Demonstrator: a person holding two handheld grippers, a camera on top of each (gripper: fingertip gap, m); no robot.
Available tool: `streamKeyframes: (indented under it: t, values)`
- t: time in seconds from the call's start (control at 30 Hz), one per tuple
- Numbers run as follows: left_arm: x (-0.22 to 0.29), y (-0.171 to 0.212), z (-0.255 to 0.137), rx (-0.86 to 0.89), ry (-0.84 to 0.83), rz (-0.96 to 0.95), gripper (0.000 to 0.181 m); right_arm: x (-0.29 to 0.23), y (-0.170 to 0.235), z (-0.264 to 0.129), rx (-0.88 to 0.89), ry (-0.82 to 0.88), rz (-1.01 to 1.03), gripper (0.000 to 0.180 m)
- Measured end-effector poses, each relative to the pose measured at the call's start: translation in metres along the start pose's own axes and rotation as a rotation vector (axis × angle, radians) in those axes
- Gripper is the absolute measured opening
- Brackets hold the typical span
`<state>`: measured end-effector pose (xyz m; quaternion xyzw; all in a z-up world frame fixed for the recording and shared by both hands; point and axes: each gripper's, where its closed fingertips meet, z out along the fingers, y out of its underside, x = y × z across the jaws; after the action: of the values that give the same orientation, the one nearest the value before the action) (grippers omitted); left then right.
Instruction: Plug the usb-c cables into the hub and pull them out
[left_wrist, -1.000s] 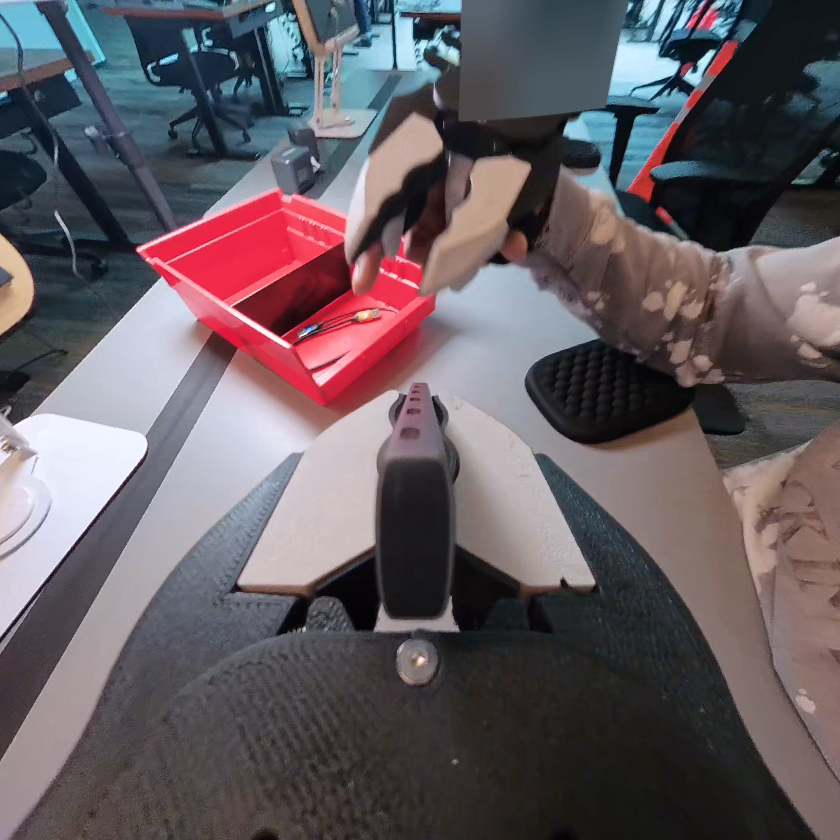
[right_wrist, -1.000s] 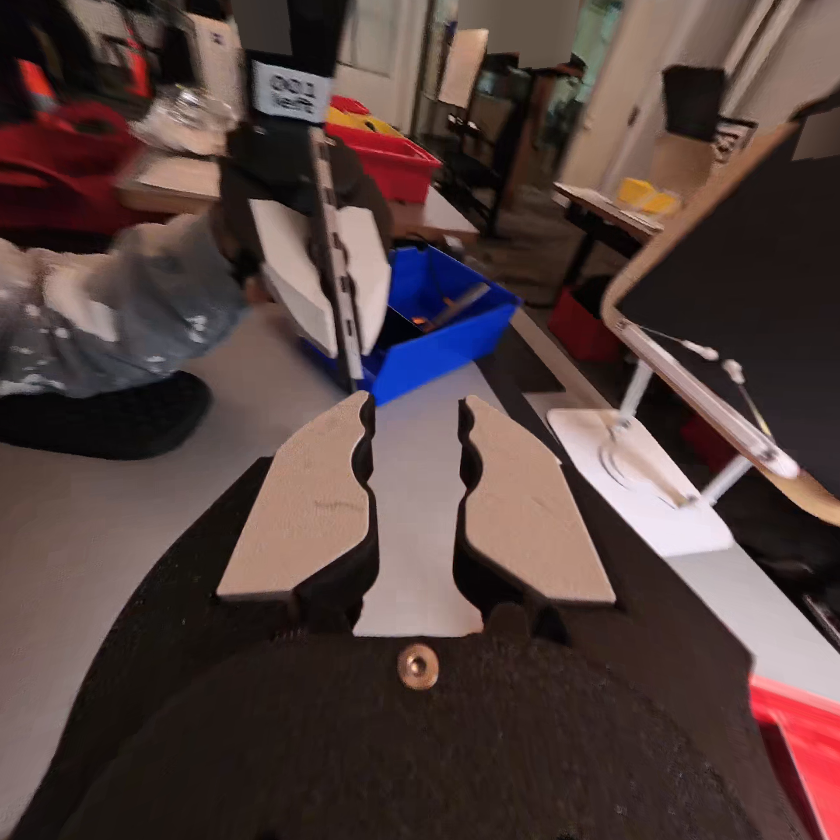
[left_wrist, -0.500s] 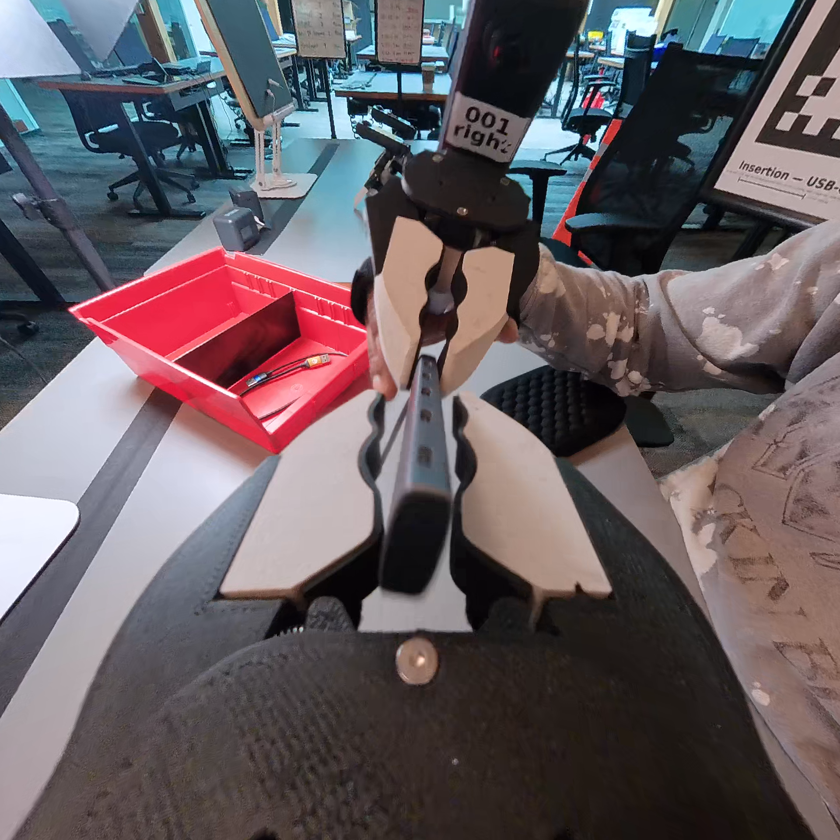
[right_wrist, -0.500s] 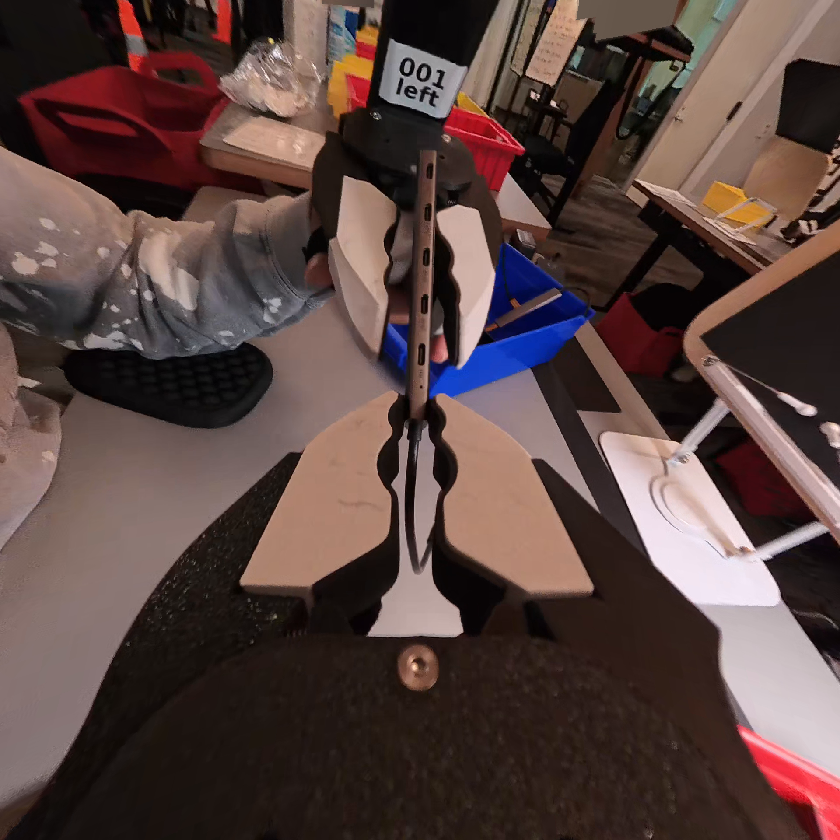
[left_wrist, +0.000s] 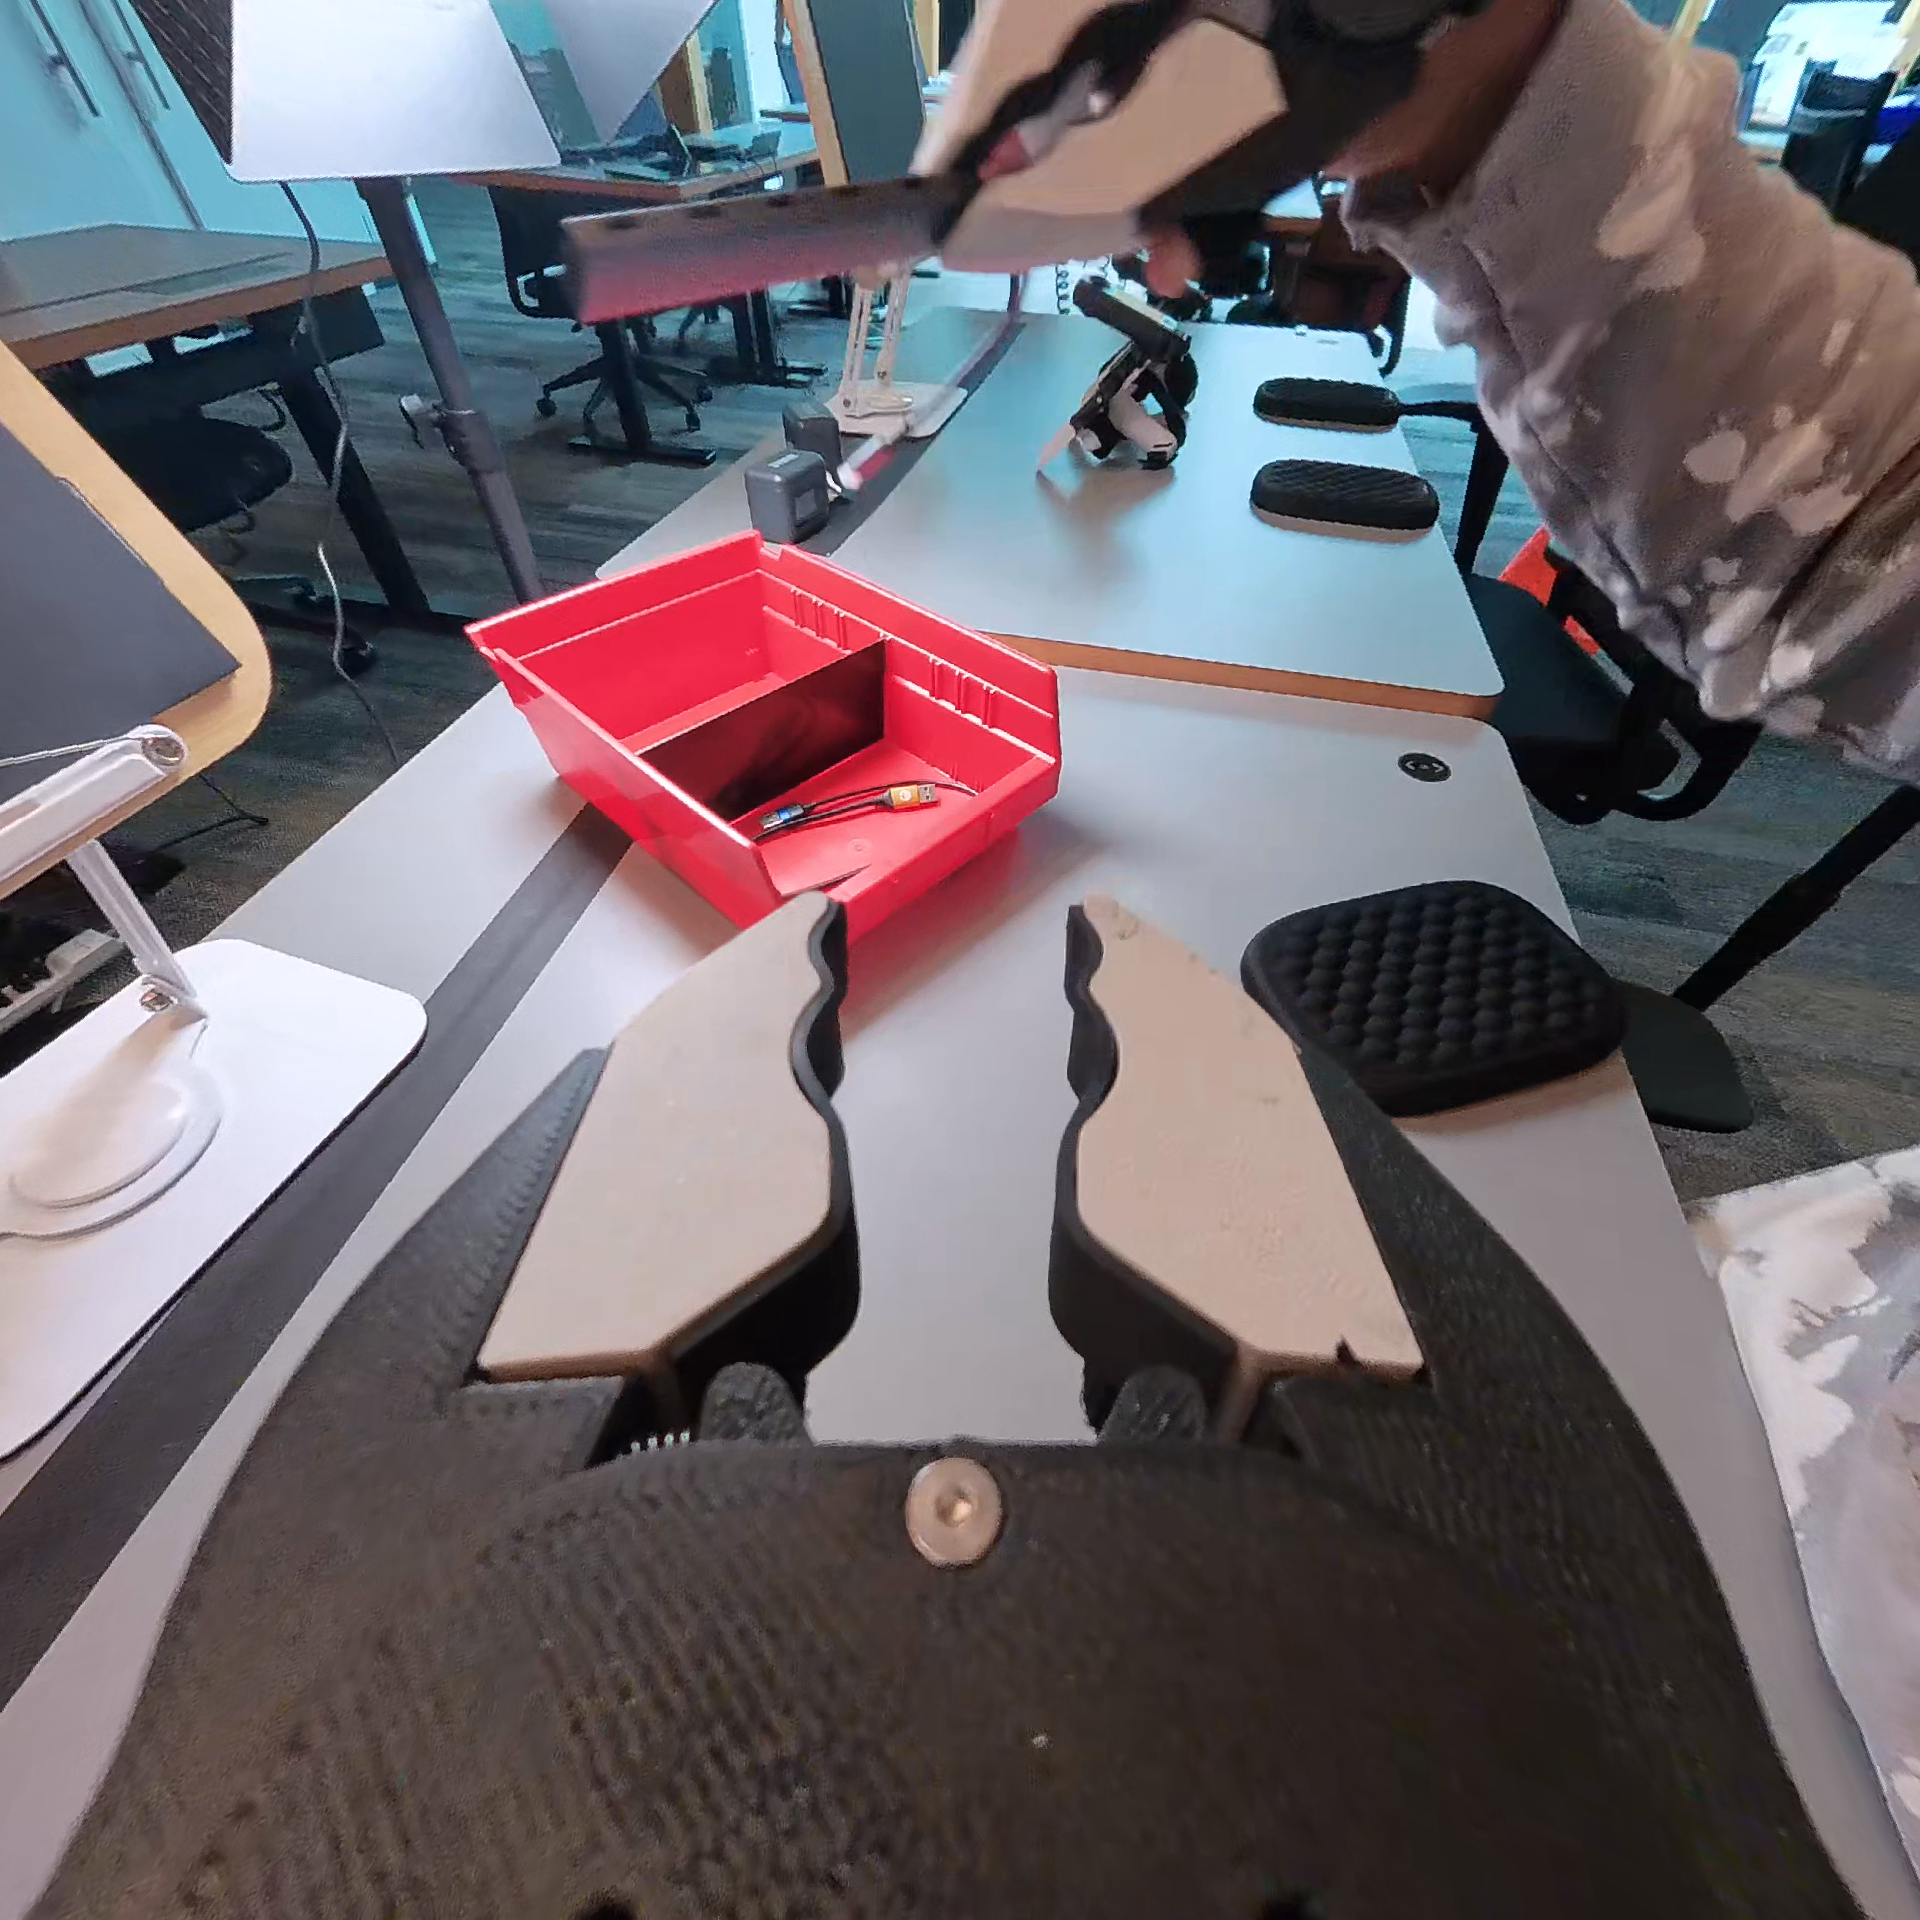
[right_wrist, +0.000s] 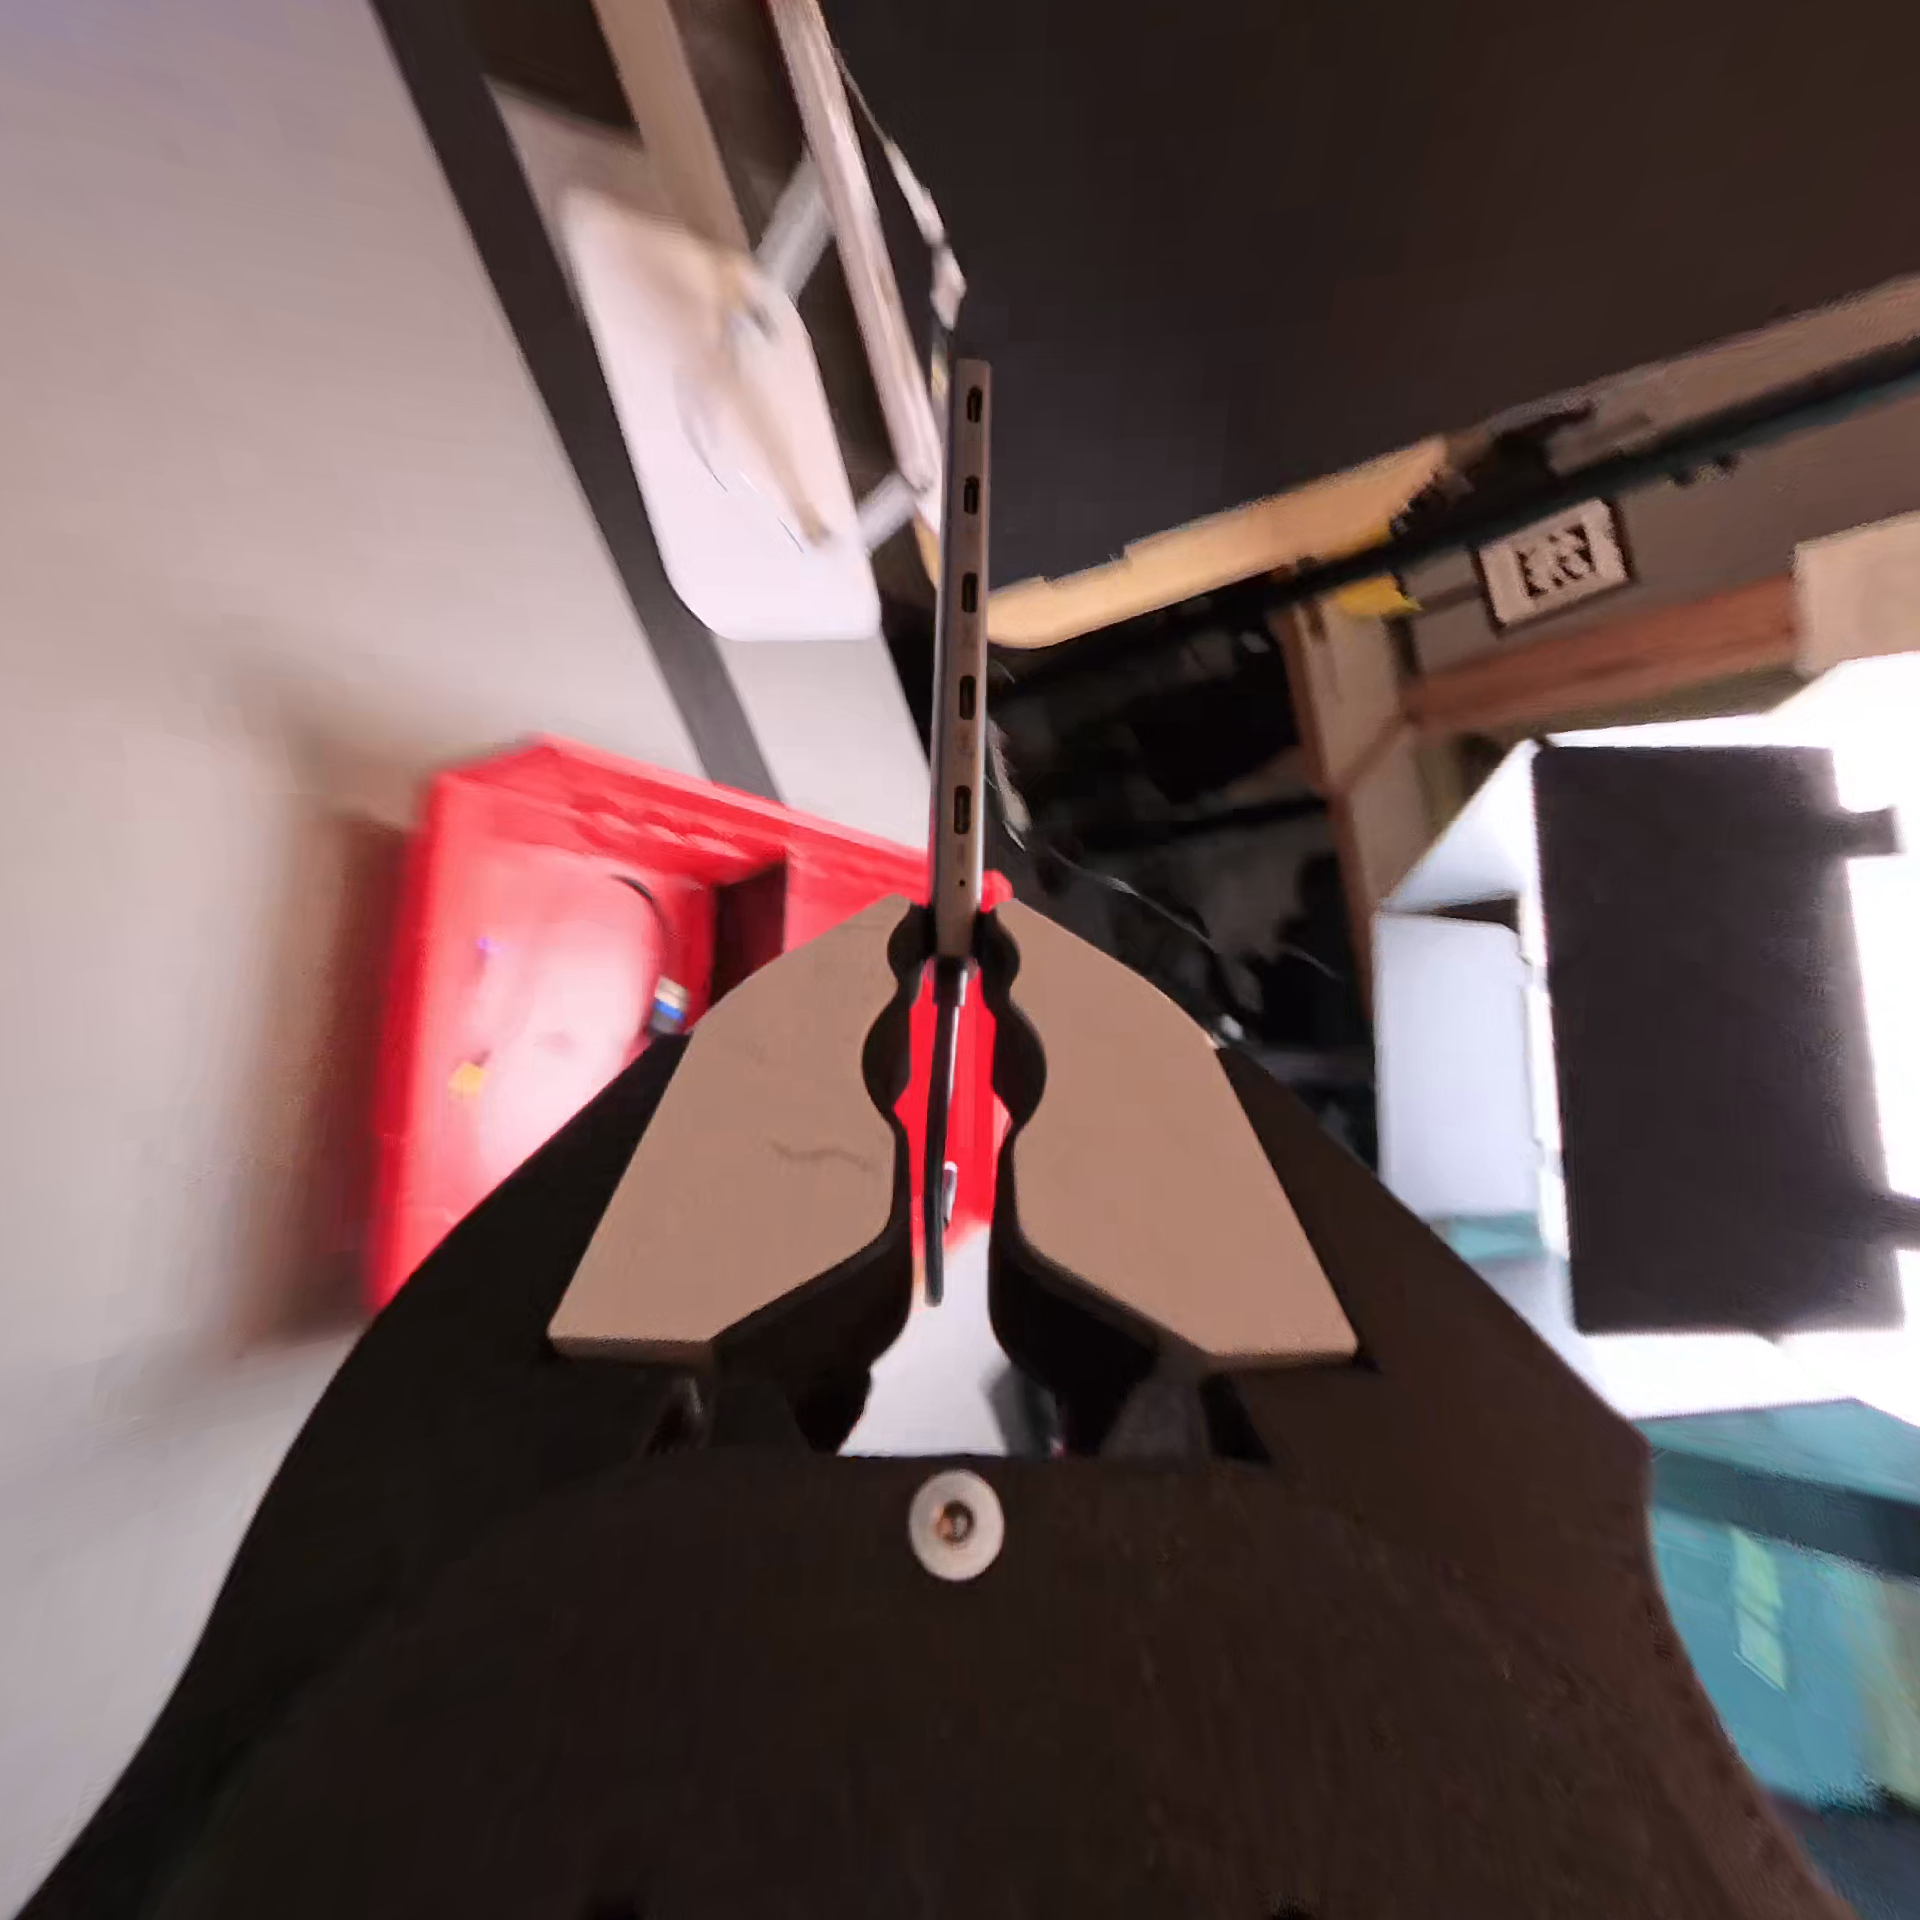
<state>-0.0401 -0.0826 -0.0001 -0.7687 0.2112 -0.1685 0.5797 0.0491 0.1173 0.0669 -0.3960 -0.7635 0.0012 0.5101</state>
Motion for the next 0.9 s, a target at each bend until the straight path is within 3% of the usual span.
streamKeyframes:
  t: [0.2,0.47,0.7,0.9]
  values:
    - [-0.002,0.012,0.009,-0.064,-0.023,0.034,0.040,0.028,0.079,0.089,-0.322,0.082,-0.228,0.010]
    - [-0.022,0.016,-0.005,-0.055,-0.054,-0.016,0.040,-0.028,0.147,0.202,-0.433,-0.123,-0.208,0.011]
    - [-0.045,0.022,-0.022,-0.098,-0.163,-0.050,0.041,-0.049,0.156,0.217,-0.382,-0.272,0.071,0.013]
    - [-0.042,0.018,-0.023,-0.090,-0.162,-0.049,0.041,-0.041,0.161,0.200,-0.339,-0.245,0.139,0.011]
